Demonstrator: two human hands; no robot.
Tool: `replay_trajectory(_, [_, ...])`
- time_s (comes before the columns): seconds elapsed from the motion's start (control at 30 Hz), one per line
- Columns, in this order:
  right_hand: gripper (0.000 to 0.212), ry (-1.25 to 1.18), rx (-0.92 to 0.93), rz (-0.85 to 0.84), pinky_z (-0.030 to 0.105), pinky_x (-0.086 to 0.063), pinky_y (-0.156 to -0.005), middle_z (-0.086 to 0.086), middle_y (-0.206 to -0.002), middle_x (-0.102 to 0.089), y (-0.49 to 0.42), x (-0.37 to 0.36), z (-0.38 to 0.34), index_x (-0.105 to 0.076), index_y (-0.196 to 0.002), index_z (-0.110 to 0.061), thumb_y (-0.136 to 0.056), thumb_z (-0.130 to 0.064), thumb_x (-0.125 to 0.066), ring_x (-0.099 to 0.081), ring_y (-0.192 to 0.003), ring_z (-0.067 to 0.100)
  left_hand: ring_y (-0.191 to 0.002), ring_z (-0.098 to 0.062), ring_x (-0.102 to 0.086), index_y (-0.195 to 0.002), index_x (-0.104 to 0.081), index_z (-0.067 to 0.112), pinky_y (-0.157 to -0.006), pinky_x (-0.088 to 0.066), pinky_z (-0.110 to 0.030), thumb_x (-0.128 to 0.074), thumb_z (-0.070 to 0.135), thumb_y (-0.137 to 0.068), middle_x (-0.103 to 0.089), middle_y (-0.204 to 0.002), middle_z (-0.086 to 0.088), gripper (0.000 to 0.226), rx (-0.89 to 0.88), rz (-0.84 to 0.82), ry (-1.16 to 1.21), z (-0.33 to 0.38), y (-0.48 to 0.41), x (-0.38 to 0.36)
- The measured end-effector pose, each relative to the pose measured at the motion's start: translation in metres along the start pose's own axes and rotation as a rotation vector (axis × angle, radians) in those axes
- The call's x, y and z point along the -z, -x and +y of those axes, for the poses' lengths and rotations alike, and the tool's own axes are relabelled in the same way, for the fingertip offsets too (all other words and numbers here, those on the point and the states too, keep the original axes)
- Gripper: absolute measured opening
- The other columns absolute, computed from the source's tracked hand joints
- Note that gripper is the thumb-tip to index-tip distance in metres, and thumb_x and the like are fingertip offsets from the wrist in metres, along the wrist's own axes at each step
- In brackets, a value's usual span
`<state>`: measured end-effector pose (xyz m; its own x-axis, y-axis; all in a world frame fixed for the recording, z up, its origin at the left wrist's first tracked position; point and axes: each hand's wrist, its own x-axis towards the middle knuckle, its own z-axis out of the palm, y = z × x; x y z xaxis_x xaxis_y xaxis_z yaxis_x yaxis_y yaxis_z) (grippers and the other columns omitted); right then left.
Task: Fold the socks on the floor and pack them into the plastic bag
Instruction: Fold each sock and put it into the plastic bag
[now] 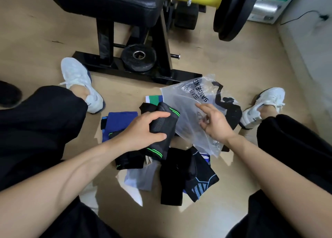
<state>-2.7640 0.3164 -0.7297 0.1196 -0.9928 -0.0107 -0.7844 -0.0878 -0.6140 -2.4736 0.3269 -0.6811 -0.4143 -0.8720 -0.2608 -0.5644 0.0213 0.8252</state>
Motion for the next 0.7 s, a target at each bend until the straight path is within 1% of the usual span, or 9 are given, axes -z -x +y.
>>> replay_trajectory(0.1, [0.066, 0.0, 0.009, 0.015, 0.004, -0.04, -0.073, -0.005, -0.131, -0.049, -0.001, 0.024, -0.005, -0.046, -0.147, -0.014, -0.086, 0.006, -0.062, -0.057, -0.07, 0.0, -0.11, -0.002, -0.065, -0.13, -0.06, 0.046, -0.101, -0.053, -0.038, -0.082, 0.023, -0.077, -0.068, -0.12, 0.016, 0.062, -0.001, -0.017, 0.164, 0.02, -0.003, -0.009])
replay_trajectory(0.13, [0.067, -0.006, 0.012, 0.014, 0.004, -0.04, -0.073, -0.004, -0.134, -0.049, 0.0, 0.029, -0.006, -0.045, -0.148, -0.014, -0.086, 0.005, -0.062, -0.056, -0.071, -0.001, -0.111, 0.0, -0.064, -0.13, -0.061, 0.046, -0.102, -0.052, -0.039, -0.081, 0.023, -0.076, -0.068, -0.121, 0.018, 0.062, -0.02, -0.023, 0.199, 0.027, -0.005, -0.013])
replay_trajectory(0.23, [0.069, -0.009, 0.033, 0.028, 0.002, -0.034, -0.08, -0.001, -0.137, -0.051, 0.003, 0.041, -0.009, -0.043, -0.149, -0.013, -0.085, 0.003, -0.064, -0.048, -0.084, -0.021, -0.119, -0.001, -0.061, -0.132, -0.06, 0.043, -0.108, -0.048, -0.04, -0.079, 0.03, -0.073, -0.066, -0.128, 0.02, 0.063, -0.097, -0.027, 0.282, 0.047, -0.018, -0.025])
replay_trajectory(0.3, [0.069, -0.036, 0.04, 0.034, 0.0, -0.033, -0.079, -0.001, -0.137, -0.052, 0.006, 0.048, -0.011, -0.042, -0.149, -0.012, -0.086, 0.001, -0.066, -0.044, -0.088, -0.027, -0.125, -0.002, -0.057, -0.134, -0.058, 0.043, -0.111, -0.045, -0.04, -0.077, 0.035, -0.073, -0.062, -0.134, 0.021, 0.065, -0.123, -0.009, 0.283, 0.056, -0.03, -0.033])
replay_trajectory(0.4, [0.066, -0.072, 0.024, 0.062, 0.002, -0.037, -0.075, -0.002, -0.14, -0.052, 0.01, 0.055, -0.012, -0.043, -0.149, -0.013, -0.088, 0.001, -0.064, -0.047, -0.088, -0.024, -0.125, -0.007, -0.057, -0.141, -0.054, 0.038, -0.109, -0.046, -0.035, -0.078, 0.028, -0.081, -0.058, -0.138, 0.014, 0.066, -0.088, 0.044, 0.152, 0.06, -0.049, -0.048])
replay_trajectory(0.53, [0.067, -0.041, 0.018, 0.113, 0.003, -0.037, -0.079, -0.005, -0.135, -0.053, 0.017, 0.064, -0.012, -0.042, -0.15, -0.015, -0.088, 0.002, -0.063, -0.051, -0.082, -0.015, -0.133, -0.031, -0.047, -0.15, -0.043, 0.033, -0.107, -0.043, -0.039, -0.073, 0.033, -0.085, -0.05, -0.145, -0.007, 0.072, 0.129, 0.036, -0.263, 0.046, -0.069, -0.06])
replay_trajectory(0.6, [0.074, 0.008, -0.011, 0.098, 0.015, -0.045, -0.082, -0.012, -0.133, -0.049, 0.019, 0.068, -0.016, -0.038, -0.152, -0.024, -0.087, 0.0, -0.064, -0.057, -0.077, -0.002, -0.132, -0.037, -0.047, -0.151, -0.039, 0.031, -0.103, -0.044, -0.042, -0.069, 0.036, -0.087, -0.047, -0.146, -0.012, 0.071, 0.184, 0.015, -0.421, 0.04, -0.073, -0.062])
replay_trajectory(0.67, [0.08, 0.094, -0.019, 0.074, 0.031, -0.051, -0.084, -0.014, -0.139, -0.045, 0.019, 0.071, -0.019, -0.033, -0.153, -0.027, -0.085, -0.003, -0.067, -0.061, -0.075, 0.008, -0.131, -0.036, -0.047, -0.151, -0.039, 0.03, -0.102, -0.043, -0.042, -0.068, 0.037, -0.087, -0.049, -0.142, -0.011, 0.07, 0.138, 0.055, -0.42, 0.042, -0.071, -0.066])
replay_trajectory(0.7, [0.082, 0.138, -0.013, 0.064, 0.036, -0.051, -0.085, -0.013, -0.142, -0.043, 0.019, 0.072, -0.021, -0.031, -0.154, -0.027, -0.084, -0.005, -0.068, -0.061, -0.077, 0.011, -0.131, -0.034, -0.047, -0.151, -0.039, 0.031, -0.102, -0.041, -0.04, -0.069, 0.038, -0.088, -0.05, -0.14, -0.01, 0.07, 0.096, 0.079, -0.388, 0.044, -0.07, -0.069])
